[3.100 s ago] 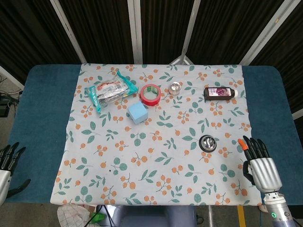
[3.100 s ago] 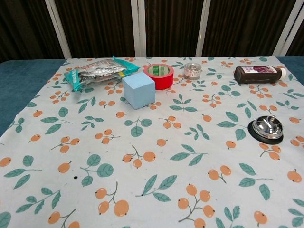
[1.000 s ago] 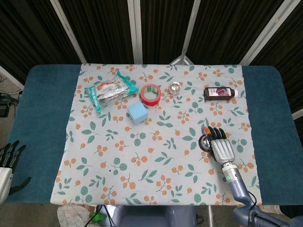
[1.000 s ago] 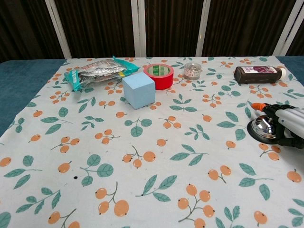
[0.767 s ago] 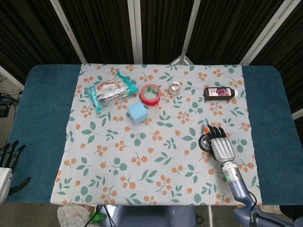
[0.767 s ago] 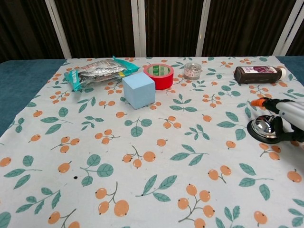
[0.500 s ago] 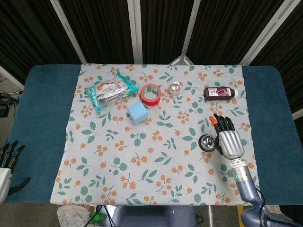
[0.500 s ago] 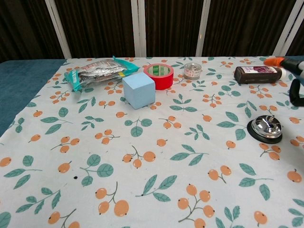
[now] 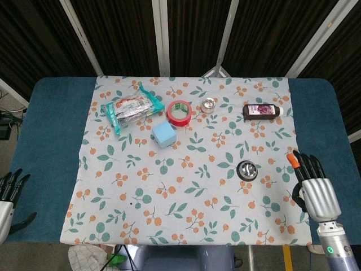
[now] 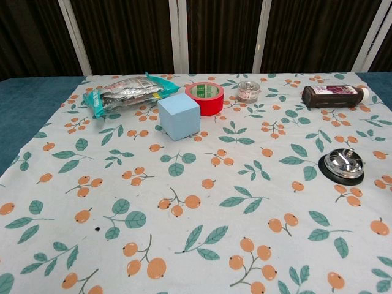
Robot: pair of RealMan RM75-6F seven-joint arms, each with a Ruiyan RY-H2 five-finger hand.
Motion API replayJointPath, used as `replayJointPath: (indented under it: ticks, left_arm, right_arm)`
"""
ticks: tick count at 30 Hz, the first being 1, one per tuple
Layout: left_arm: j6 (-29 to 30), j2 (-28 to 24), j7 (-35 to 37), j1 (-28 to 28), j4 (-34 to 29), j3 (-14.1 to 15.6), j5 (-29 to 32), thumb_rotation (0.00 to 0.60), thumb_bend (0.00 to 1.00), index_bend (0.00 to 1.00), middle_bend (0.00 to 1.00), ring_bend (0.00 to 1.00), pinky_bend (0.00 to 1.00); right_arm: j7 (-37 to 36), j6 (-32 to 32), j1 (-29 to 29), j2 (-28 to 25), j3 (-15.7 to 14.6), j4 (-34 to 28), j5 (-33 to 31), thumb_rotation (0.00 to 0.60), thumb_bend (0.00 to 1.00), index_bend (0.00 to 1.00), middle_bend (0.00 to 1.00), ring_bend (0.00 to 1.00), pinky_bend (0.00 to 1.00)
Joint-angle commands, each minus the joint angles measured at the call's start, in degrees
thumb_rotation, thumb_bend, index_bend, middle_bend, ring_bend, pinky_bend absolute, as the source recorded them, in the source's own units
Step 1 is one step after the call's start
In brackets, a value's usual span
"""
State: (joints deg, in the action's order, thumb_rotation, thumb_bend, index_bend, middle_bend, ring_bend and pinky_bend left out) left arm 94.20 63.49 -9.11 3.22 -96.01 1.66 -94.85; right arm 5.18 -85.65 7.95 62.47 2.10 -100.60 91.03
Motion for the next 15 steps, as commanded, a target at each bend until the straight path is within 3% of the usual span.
replayJointPath:
  ticks: [1,6,15]
  left_arm:
    - [0.2,-0.2,0.5,0.1,0.1,0.1,-0.3,0.6,0.27,0.11,0.0,0.0,0.09]
    - [0.6,-0.5,1.1,0.3,0.3,0.4,-0.6,0.6,0.27,0.11,0.0,0.0,0.09]
    - [0.1,-0.4,1.0,0.0,0.6,0.5,-1.0,0.6,0.27,0.11,0.0,0.0,0.09]
  right_arm:
    - [2.0,-1.5,-2.5,-1.1,-2.9,1.3,2.3,0.6,0.86,0.03,0.0,0.0,0.0]
    - [0.3,-0.7,-3.5,-0.3,-4.8,3.8,2.9,0.6,0.86,0.03,0.0,0.0,0.0]
    - [-0.3,-1.4,-3.6,0.5,-4.8,5.7,4.4,0.6,0.86,0.03,0.0,0.0,0.0]
